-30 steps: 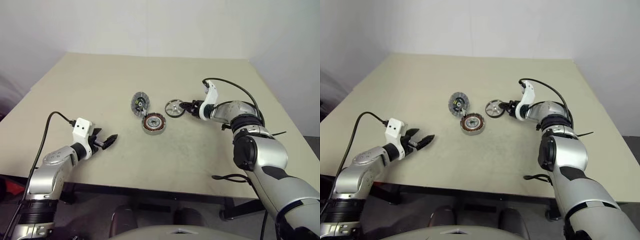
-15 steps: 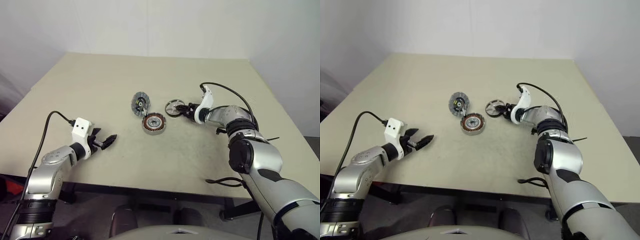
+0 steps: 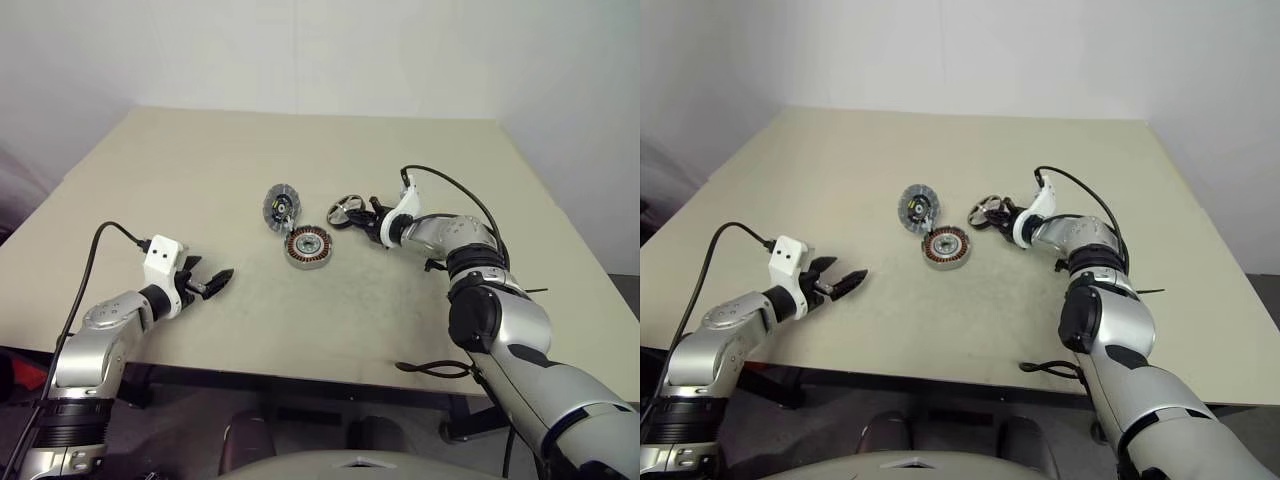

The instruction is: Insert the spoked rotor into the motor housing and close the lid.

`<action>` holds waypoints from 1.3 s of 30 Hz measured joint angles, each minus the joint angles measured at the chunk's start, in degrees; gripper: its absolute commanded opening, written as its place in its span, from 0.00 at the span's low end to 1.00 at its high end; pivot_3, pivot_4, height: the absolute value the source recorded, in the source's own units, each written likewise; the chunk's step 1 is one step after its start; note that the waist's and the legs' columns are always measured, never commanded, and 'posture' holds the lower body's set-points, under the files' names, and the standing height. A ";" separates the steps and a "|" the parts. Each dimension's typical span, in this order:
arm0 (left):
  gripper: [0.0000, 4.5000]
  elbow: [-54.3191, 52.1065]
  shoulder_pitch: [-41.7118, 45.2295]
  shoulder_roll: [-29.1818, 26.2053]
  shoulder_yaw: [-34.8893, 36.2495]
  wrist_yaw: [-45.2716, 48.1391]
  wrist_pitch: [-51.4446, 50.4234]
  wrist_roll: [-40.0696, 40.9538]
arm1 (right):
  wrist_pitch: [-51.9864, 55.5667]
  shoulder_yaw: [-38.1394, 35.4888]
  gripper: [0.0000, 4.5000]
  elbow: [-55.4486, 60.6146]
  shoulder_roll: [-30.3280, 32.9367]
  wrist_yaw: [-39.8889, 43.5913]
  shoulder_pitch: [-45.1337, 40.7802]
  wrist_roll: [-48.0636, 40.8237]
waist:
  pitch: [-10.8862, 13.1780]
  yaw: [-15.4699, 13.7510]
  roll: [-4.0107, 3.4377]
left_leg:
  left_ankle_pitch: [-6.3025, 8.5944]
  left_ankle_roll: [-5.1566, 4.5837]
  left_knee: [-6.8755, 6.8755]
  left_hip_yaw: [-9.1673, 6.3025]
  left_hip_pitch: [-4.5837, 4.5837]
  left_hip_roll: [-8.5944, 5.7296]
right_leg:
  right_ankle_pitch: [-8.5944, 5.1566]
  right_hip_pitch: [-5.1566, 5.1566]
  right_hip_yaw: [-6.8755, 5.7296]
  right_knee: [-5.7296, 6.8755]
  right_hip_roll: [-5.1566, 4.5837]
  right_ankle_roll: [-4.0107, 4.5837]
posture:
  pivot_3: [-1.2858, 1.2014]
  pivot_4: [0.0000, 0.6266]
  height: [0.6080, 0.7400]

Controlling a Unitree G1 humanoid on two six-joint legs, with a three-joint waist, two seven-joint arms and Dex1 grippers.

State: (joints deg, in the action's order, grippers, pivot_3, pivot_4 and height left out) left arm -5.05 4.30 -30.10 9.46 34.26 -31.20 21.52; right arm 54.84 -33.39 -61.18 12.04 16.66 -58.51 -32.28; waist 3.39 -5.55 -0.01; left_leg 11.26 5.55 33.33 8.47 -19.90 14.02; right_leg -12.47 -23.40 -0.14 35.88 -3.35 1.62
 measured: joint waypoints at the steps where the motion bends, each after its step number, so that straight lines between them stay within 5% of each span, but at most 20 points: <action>1: 1.00 0.02 0.03 0.00 0.00 0.00 0.00 0.00 | 1.10 -0.54 0.08 0.00 -0.01 -0.35 0.00 -0.78 | 0.00 0.00 0.00 | 0.00 0.00 0.00 0.00 -0.04 0.00 | 0.00 -0.04 0.00 -0.02 0.00 0.00 | 0.52 0.00 1.00; 18: 1.00 0.14 0.07 -0.45 -0.03 0.48 -0.05 -0.11 | 23.35 -3.61 0.08 20.48 -3.09 0.83 8.40 -13.32 | 0.00 -0.22 0.00 | -0.02 0.03 -0.03 0.00 -0.12 0.00 | 0.01 -0.24 0.02 -0.01 0.02 -0.02 | 0.52 0.00 1.00; 26: 1.00 0.14 0.16 -0.89 -0.10 0.54 -0.12 -0.17 | 27.96 -2.12 0.08 27.93 -9.13 -1.71 12.35 -14.45 | 0.00 -0.24 0.00 | -0.04 0.07 -0.06 0.00 -0.10 0.00 | 0.01 -0.23 0.02 -0.03 0.01 -0.03 | 0.52 0.00 1.00; 39: 1.00 0.11 0.15 -1.23 -0.08 0.50 -0.45 -0.17 | 26.53 -1.90 0.08 28.14 -10.25 -4.37 12.48 -14.28 | 0.00 -0.10 0.00 | -0.08 0.14 -0.13 -0.01 -0.07 -0.01 | 0.01 -0.23 0.02 -0.03 0.01 -0.04 | 0.52 0.00 1.00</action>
State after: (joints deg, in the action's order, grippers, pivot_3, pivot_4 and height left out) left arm -4.94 4.45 -31.33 9.38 34.76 -31.65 21.35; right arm 81.37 -35.29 -33.04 1.79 12.29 -46.03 -46.56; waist 3.39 -5.66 -0.01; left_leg 11.19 5.69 33.20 8.46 -19.97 14.02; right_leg -12.46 -23.63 -0.12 35.84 -3.35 1.58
